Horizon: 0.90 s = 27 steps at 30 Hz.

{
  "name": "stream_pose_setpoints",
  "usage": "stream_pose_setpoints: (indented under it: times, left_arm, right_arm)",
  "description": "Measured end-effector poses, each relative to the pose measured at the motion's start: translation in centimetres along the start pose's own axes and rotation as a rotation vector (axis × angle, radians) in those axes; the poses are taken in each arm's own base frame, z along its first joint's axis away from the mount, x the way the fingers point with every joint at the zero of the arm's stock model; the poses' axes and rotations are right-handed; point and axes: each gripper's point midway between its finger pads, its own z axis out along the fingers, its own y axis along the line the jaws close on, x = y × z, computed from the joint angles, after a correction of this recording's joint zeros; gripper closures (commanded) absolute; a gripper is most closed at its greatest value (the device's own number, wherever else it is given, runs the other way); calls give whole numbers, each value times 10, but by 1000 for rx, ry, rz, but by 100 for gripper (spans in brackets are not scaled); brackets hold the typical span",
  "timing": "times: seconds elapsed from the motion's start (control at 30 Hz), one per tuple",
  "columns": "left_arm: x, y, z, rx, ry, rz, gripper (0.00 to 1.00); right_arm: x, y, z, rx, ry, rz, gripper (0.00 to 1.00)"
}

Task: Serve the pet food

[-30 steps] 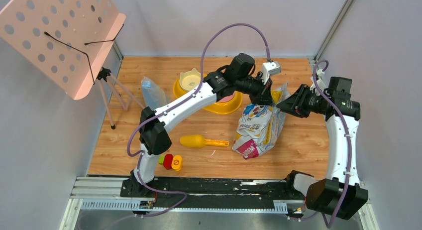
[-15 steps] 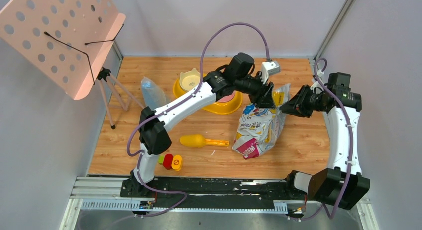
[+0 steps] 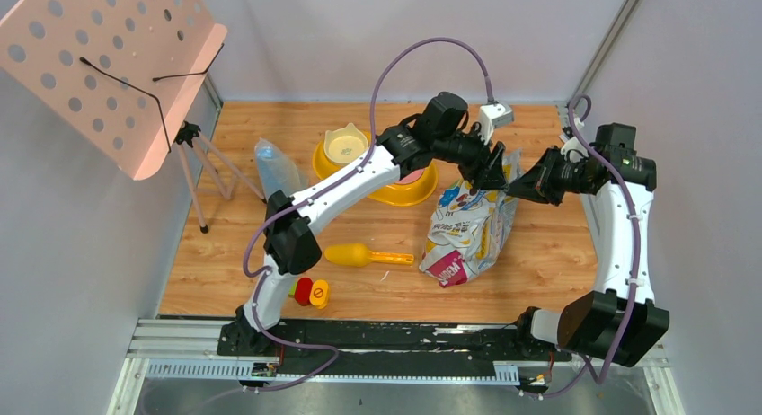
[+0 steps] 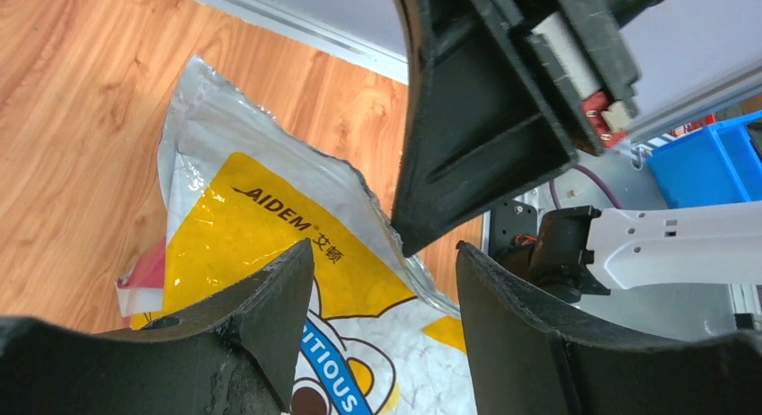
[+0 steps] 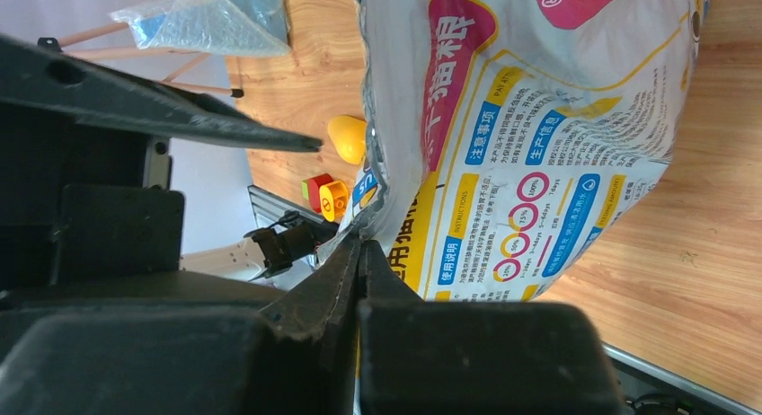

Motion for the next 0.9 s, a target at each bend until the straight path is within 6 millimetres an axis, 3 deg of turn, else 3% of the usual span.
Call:
stream_pose_setpoints:
  times: [0.13, 0.3, 0.37, 0.47, 0.5, 0.53, 0.73, 0.9]
  left_arm:
    - [11, 9, 9, -13, 21, -39, 34]
    - [17, 10, 12, -8, 35, -64, 51]
    - [17, 8, 12, 2, 35, -66, 59]
    - [17, 7, 12, 11, 37, -69, 81]
    - [17, 6, 12, 15, 37, -72, 94]
    - [17, 5, 12, 21, 39, -70, 98]
    - [19, 4, 12, 28, 43, -59, 100]
    - [17, 16, 6, -45, 54, -26, 100]
  right_arm:
    - [1, 1, 1, -13, 6, 2, 100]
    - [2, 3, -1, -19, -8, -25, 100]
    - [2, 3, -2, -17, -16, -37, 100]
    - [4, 1, -2, -16, -18, -39, 100]
    - [5, 1, -3, -16, -18, -40, 100]
    - [6, 1, -3, -15, -17, -41, 100]
    - [9, -2, -5, 7, -23, -61, 100]
    - [11, -12, -8, 70, -19, -84, 100]
